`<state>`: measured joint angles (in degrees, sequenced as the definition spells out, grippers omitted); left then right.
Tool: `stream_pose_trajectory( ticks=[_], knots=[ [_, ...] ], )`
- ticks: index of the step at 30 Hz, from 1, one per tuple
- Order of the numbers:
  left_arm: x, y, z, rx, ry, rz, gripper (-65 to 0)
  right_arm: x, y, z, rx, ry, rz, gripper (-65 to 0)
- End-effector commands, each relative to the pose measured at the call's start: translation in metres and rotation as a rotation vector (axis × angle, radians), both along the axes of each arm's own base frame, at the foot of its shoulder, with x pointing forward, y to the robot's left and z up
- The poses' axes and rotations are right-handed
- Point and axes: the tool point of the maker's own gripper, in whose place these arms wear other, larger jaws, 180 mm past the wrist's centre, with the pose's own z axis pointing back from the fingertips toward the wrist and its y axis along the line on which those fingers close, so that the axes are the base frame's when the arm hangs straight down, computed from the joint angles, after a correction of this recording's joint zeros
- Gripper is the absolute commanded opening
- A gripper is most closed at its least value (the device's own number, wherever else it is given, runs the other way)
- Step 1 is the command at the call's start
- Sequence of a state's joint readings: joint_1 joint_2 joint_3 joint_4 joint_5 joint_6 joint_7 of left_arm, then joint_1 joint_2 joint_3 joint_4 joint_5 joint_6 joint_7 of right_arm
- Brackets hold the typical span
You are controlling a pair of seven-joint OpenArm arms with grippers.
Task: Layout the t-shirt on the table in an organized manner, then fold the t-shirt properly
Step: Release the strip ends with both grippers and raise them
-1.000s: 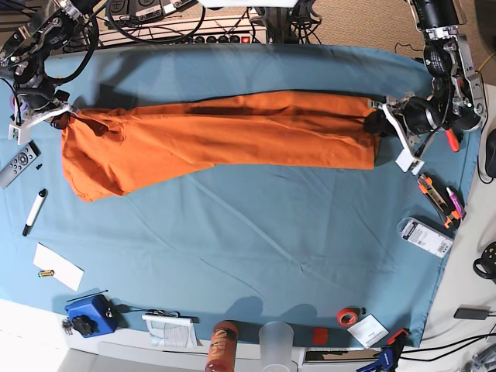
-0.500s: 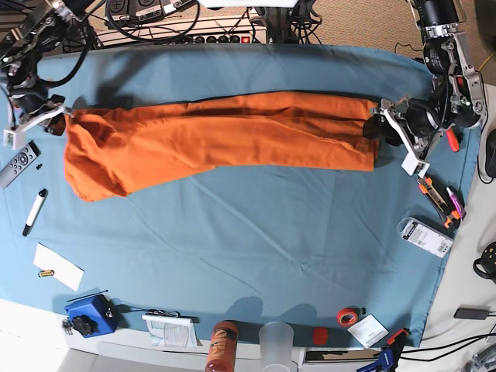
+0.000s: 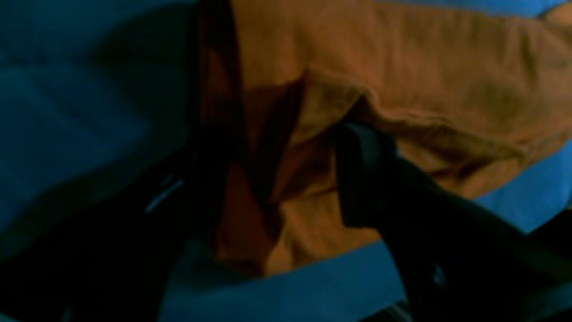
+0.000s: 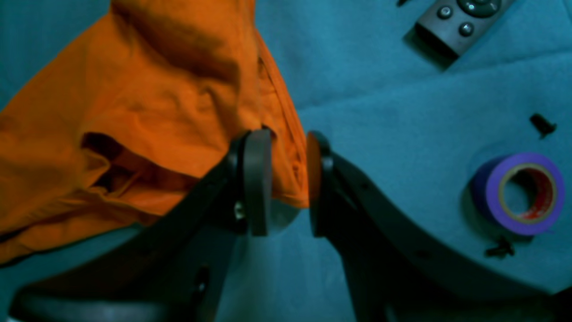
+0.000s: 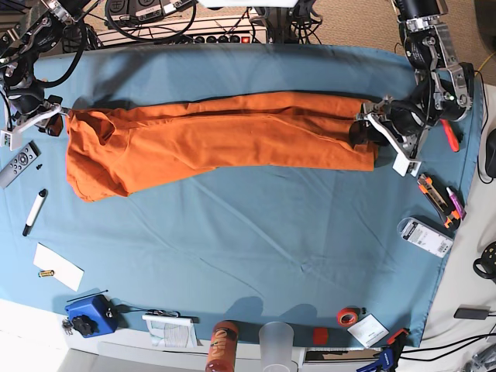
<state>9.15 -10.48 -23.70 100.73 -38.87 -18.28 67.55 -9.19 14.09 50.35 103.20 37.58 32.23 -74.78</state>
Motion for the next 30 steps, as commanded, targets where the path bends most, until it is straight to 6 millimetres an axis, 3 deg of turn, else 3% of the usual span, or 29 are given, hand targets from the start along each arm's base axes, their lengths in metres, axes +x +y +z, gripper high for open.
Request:
stream_pose_trajectory(
  ticks=[1,5,9,14,18,20,25,30],
  knots=[
    [-0.001,0.0,-0.001,-0.002,0.015,0.003,-27.2,0.007,-0.004,0.015,-0.026,-0.048,0.011,-50.3],
    [-0.007,0.0,-0.011,-0.018,0.072,0.026,-27.3,0.008,-0.004,0.015,-0.026,-0.049,0.01,-50.3],
    [-0.02,-0.005,-0.02,-0.053,0.124,0.015,-32.9,0.008,-0.004,0.016,-0.027,-0.055,0.01,-50.3],
    [-0.034,-0.017,-0.021,-0.119,0.133,-0.016,-36.6,0.011,-0.004,0.018,-0.03,-0.07,0.009,-50.3],
    [-0.033,-0.023,-0.015,-0.156,0.111,-0.04,-38.0,0.011,-0.004,0.018,-0.03,-0.072,0.009,-50.3],
    [-0.032,-0.025,-0.014,-0.166,0.104,-0.044,-42.7,0.011,-0.004,0.018,-0.03,-0.072,0.009,-50.3],
    [-0.026,-0.026,-0.01,-0.174,0.082,-0.042,-65.0,0.011,-0.004,0.019,-0.029,-0.078,0.01,-50.3],
    [-0.009,-0.015,-0.002,-0.107,0.038,-0.064,-65.0,0.019,0.005,0.027,0.016,-0.141,0.033,-50.3]
  ],
)
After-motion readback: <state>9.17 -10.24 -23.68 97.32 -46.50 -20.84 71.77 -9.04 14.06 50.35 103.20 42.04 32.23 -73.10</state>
